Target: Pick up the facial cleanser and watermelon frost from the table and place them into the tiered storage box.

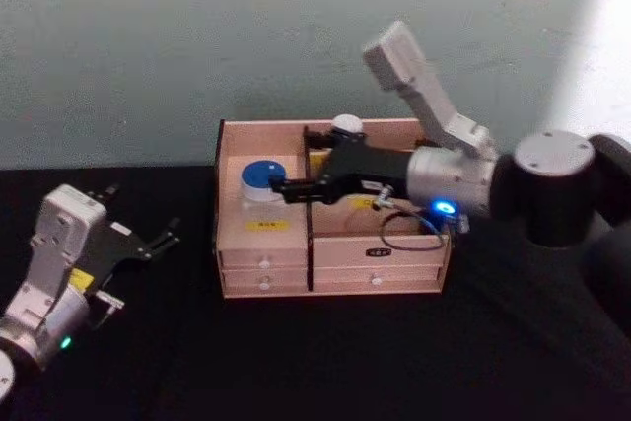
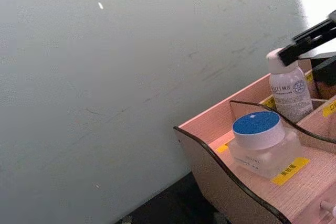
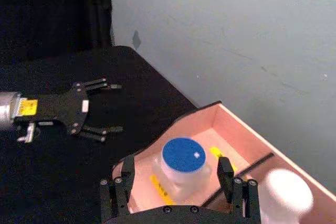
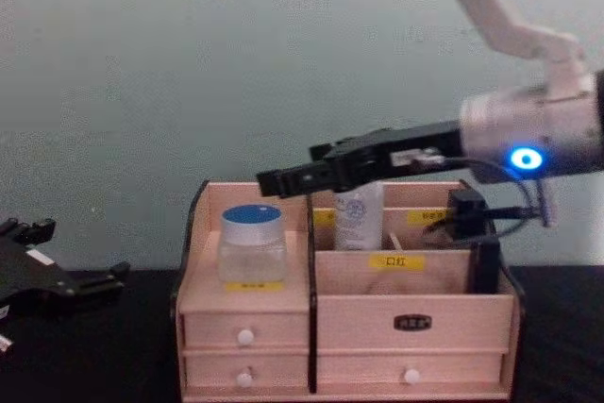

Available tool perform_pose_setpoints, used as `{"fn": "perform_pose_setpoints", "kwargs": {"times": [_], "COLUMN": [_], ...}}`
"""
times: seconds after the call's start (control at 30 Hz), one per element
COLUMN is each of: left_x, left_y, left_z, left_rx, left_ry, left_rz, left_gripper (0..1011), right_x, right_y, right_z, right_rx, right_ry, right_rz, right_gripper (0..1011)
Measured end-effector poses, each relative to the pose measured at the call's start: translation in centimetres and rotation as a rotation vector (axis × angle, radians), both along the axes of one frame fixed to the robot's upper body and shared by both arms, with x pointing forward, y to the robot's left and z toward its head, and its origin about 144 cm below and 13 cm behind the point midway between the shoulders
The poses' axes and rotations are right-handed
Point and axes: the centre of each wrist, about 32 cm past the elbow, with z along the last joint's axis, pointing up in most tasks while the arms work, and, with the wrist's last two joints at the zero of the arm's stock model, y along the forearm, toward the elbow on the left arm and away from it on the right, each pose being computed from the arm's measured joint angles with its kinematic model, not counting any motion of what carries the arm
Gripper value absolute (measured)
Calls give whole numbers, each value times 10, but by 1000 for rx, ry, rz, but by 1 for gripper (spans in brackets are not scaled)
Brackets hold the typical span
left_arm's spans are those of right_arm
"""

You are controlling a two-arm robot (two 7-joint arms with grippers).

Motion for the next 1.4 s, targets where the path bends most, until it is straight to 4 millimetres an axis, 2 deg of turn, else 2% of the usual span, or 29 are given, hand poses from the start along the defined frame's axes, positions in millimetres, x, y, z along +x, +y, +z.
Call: {"fn": "perform_pose_setpoints", "kwargs": {"times": [0.07, 0.1, 0.37, 0.7, 1.0, 1.4], "left_x": [0, 0, 0, 0, 0, 0], "left_y": [0, 0, 0, 0, 0, 0], "left_z": [0, 0, 0, 0, 0, 0], "left_rx": [0, 0, 0, 0, 0, 0], "left_ry": [0, 0, 0, 0, 0, 0], "left_rz": [0, 0, 0, 0, 0, 0], "left_gripper": [1001, 1001, 1001, 1001, 1001, 1001], "right_x": [-2, -9, -26, -42, -47, -49], "right_y": [-3, -11, -39, -72, -83, -79], "right_z": [0, -1, -7, -24, -31, -59], "right_rx": [3, 12, 30, 55, 93, 85], "right_ry": [-1, -5, -22, -73, -143, -165], "right_rz": [-1, -4, -50, -249, -424, -664], "right_gripper": [1002, 1002, 1002, 1002, 1002, 1002]}}
